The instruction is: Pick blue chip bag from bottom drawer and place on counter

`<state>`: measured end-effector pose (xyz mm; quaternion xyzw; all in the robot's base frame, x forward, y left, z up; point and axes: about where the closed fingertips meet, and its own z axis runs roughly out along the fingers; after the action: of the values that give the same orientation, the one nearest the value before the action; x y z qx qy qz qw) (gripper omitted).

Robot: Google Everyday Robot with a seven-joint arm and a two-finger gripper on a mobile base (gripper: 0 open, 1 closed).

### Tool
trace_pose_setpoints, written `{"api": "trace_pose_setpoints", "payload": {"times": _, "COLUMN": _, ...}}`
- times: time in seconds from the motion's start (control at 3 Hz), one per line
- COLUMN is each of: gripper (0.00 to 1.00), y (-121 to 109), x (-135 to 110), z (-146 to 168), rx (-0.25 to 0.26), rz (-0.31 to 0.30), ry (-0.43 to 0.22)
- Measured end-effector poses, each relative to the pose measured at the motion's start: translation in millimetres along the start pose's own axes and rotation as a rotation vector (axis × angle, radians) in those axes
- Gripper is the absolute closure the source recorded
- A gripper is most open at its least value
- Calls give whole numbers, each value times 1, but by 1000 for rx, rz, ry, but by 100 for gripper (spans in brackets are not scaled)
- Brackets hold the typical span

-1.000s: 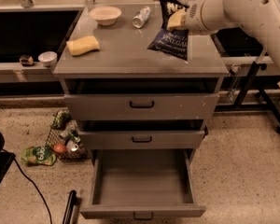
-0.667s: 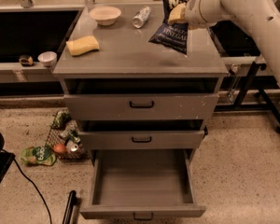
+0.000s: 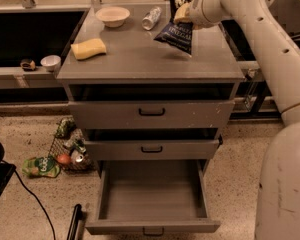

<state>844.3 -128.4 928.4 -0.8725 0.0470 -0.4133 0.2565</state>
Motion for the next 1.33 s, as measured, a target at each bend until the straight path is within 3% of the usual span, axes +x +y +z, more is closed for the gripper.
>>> {"api": "trace_pose_setpoints", "payload": {"times": 0.33, "gripper": 82, "y": 2, "x": 4, "z": 20, "rx": 1, "rz": 23, "ry": 25}}
{"api": "trace_pose_setpoints", "payload": {"times": 1.33, "gripper": 12, "y": 5, "x": 6, "z": 37, "rx": 25, "rz": 57, "ry": 68}}
